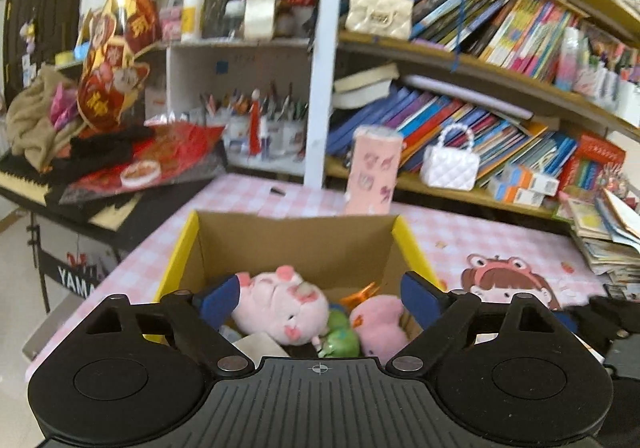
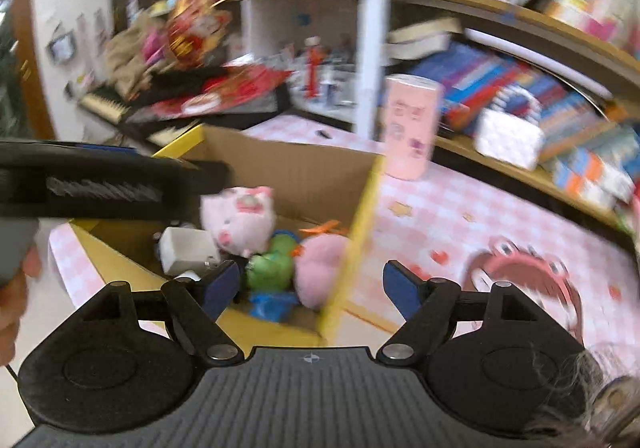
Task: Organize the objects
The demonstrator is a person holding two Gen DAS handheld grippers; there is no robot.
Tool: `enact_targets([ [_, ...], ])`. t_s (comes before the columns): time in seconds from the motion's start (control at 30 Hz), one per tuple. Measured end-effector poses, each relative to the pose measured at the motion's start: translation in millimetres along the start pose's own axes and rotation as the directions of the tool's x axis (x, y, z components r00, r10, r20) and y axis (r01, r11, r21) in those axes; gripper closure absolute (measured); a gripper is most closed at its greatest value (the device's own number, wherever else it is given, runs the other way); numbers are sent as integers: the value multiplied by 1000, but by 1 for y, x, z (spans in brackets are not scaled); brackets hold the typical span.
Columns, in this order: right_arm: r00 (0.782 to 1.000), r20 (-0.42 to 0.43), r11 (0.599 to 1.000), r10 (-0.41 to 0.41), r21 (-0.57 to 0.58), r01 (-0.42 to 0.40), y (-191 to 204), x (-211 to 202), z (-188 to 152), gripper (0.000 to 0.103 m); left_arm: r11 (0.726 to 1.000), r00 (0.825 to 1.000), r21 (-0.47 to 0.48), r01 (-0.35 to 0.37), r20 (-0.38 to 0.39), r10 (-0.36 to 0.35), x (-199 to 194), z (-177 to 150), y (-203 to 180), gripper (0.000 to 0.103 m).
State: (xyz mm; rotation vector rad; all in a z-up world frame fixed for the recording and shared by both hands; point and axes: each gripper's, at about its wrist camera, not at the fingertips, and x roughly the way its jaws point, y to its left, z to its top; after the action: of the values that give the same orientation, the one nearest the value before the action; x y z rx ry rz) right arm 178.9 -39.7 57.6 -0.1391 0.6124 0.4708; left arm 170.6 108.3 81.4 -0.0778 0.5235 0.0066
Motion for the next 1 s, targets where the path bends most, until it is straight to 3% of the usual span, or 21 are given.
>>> enact_targets([
  [0.2,993,21,983,-120,143,116,-33,-47,-33,25,999,999,40,32,19,-33,-31,-14,-18,8],
  [0.4,970,-44,936,-238,255,241,-51,-82,-75,25,996,988,4,93,-128,-92,-39,-60,-28,7],
  [0.53,949,-110,900,-296,302,315,-46,-99,-99,25,996,976,1,87,-199,-85,-48,-87,-35,7],
  [0.67,925,-123,855,-360,353,380,-37,-117,-122,25,998,976,12,64,-211,-60,-63,-106,-43,7],
  [0.83,909,-197,818,-367,397,416,-27,-123,-146,25,998,962,-26,61,-266,-65,-69,-120,-42,7],
  [1.0,896,-187,813,-403,377,444,-9,-133,-157,25,998,974,33,47,-225,-38,-83,-126,-45,7],
])
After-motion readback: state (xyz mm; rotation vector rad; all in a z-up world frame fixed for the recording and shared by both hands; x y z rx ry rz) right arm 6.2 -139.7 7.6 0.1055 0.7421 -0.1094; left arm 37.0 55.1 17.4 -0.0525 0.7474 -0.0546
